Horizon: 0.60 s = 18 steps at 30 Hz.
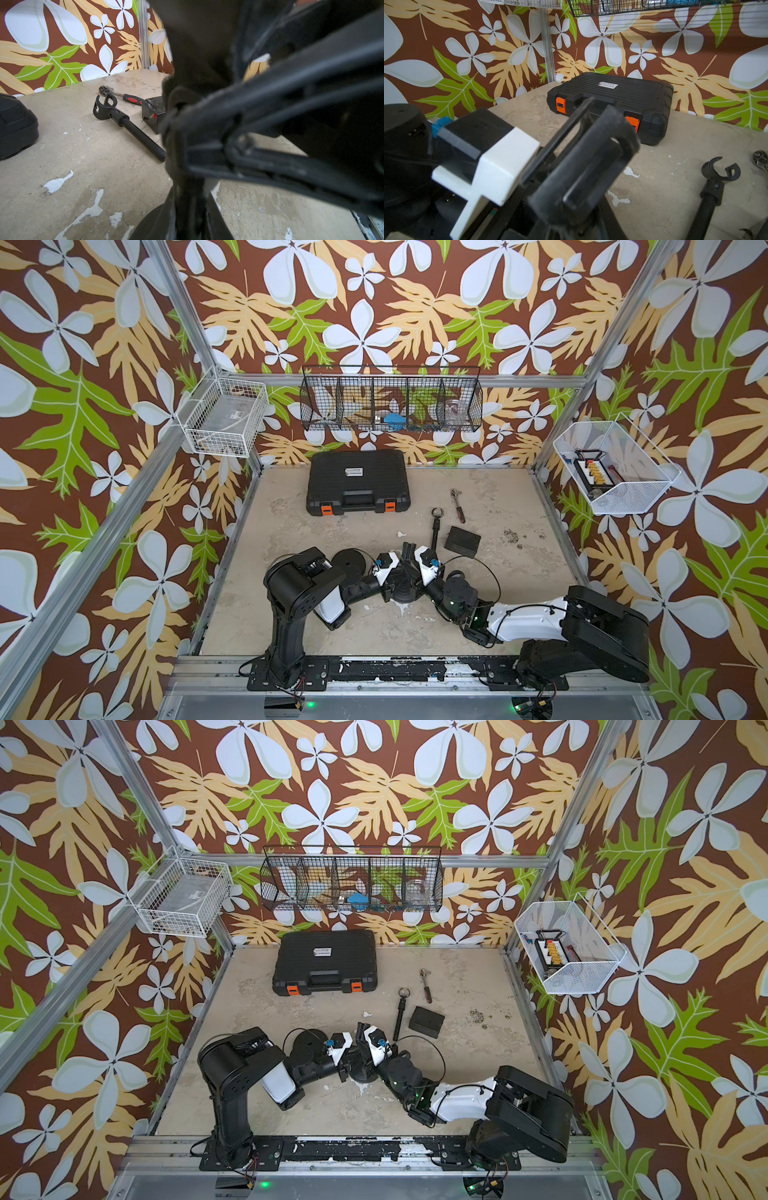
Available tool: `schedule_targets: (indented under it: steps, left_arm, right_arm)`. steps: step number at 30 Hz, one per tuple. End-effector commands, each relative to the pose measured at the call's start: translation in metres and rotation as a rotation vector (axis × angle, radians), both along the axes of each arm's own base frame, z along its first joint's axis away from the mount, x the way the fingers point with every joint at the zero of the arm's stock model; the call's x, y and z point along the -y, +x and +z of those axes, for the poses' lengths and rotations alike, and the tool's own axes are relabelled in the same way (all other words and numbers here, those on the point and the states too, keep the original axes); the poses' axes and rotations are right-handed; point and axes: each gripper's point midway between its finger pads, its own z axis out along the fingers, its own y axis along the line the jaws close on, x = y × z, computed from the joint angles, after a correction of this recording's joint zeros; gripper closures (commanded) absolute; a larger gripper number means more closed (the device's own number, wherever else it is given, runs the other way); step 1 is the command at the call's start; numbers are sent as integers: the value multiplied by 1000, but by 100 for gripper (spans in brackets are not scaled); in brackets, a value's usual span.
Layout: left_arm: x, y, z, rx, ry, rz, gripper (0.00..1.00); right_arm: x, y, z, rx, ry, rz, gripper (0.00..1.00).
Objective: Assemble a microphone stand
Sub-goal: Screw the microphone stand pole into the microphone stand base.
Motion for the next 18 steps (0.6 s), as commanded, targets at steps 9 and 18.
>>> schedule_targets:
  steps: [9, 18]
  left_arm:
    - [-2, 7, 15, 55, -63, 37, 90]
    - [0, 3, 13, 47, -67, 10, 91]
  right_arm:
    - [12, -41, 13, -40, 5, 562, 26]
    - [11, -24, 5, -17, -70, 776, 38]
